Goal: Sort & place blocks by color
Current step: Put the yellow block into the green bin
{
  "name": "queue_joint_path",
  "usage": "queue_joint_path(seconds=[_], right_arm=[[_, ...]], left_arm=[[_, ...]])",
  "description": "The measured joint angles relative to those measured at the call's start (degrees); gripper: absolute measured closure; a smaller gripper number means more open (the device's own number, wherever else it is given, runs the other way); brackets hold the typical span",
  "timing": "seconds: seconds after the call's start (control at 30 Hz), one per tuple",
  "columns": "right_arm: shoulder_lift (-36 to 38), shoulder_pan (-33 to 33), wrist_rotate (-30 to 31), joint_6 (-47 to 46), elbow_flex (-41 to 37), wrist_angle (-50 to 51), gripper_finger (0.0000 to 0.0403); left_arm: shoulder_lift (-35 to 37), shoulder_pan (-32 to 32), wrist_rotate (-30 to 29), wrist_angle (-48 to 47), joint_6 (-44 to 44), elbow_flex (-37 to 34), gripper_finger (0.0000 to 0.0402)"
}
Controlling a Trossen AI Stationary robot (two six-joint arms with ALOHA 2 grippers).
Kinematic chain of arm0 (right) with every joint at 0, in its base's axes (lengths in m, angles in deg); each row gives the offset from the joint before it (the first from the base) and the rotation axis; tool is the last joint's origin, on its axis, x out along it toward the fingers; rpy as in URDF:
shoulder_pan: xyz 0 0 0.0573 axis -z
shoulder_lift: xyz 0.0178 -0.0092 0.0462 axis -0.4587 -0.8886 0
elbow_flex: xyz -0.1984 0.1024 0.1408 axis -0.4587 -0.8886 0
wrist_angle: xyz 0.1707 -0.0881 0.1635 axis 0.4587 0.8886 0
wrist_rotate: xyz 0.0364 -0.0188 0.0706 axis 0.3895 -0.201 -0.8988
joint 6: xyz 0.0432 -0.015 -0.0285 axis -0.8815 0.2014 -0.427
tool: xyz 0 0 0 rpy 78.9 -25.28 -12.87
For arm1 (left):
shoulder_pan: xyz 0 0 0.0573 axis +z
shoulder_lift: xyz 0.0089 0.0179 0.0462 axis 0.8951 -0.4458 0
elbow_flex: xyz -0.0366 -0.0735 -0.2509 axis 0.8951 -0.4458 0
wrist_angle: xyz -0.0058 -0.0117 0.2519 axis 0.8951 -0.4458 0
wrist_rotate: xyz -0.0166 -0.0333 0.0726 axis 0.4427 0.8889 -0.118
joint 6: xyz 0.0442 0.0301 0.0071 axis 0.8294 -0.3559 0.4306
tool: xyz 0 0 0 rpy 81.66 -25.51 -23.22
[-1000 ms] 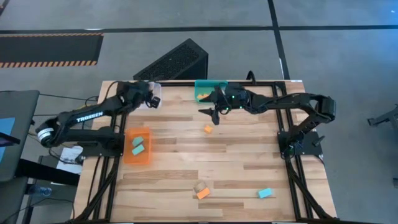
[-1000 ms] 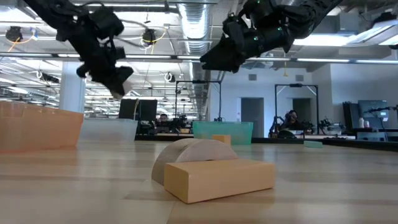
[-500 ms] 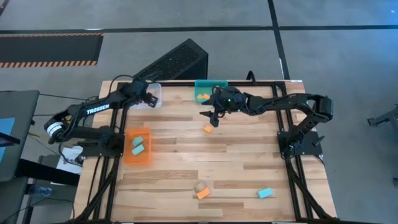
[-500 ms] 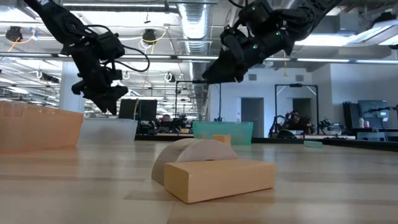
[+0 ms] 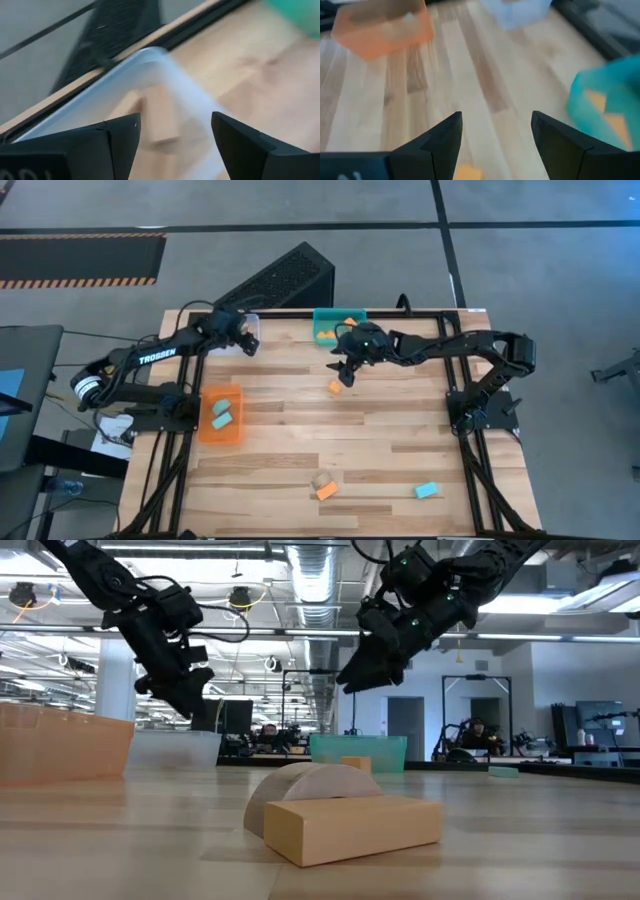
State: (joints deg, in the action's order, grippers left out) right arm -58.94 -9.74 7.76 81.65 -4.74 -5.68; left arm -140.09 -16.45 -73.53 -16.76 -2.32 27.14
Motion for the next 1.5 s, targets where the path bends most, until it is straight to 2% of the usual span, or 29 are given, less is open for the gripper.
queue_joint_path(seconds=[0.23, 0.4, 0.5, 0.57, 0.67, 0.83, 0.97, 1.33, 1.5], right_arm=[[0.00, -3.67, 1.60, -7.57, 0.00, 8.52, 0.0143], [0.00, -8.54, 14.58, -11.77, 0.00, 12.21, 0.0143], [0.00, -10.74, 21.46, -14.27, 0.00, 12.00, 0.0143], [-0.01, -11.67, 23.77, -15.65, -0.03, 11.88, 0.0143], [-2.02, -12.16, 23.89, -16.63, -1.60, 7.57, 0.0143], [-7.19, -12.17, 23.70, -15.48, -2.89, 2.40, 0.0143], [-10.75, -12.35, 23.75, -14.05, -2.70, -1.49, 0.0143], [-18.41, -12.41, 23.33, -16.22, -2.76, -4.24, 0.0143], [-18.81, -12.35, 23.49, -17.34, -2.73, -4.75, 0.0158]], left_arm=[[1.66, -4.82, 9.63, 2.36, 2.46, 0.00, 0.0173], [1.93, -9.74, 24.16, 7.20, 5.60, 0.00, 0.0173], [1.93, -11.99, 30.52, 11.42, 6.62, -0.16, 0.0173], [1.93, -12.90, 34.54, 16.03, 6.76, -1.37, 0.0173], [1.93, -13.68, 39.10, 23.95, 4.32, -4.62, 0.0173], [1.90, -14.02, 38.90, 30.12, 0.37, -8.77, 0.0173], [1.90, -14.04, 38.49, 30.35, 0.47, -8.83, 0.0173], [1.90, -13.85, 37.12, 30.08, 2.92, -8.87, 0.0173], [1.90, -13.82, 36.85, 30.04, 2.94, -8.87, 0.0173]])
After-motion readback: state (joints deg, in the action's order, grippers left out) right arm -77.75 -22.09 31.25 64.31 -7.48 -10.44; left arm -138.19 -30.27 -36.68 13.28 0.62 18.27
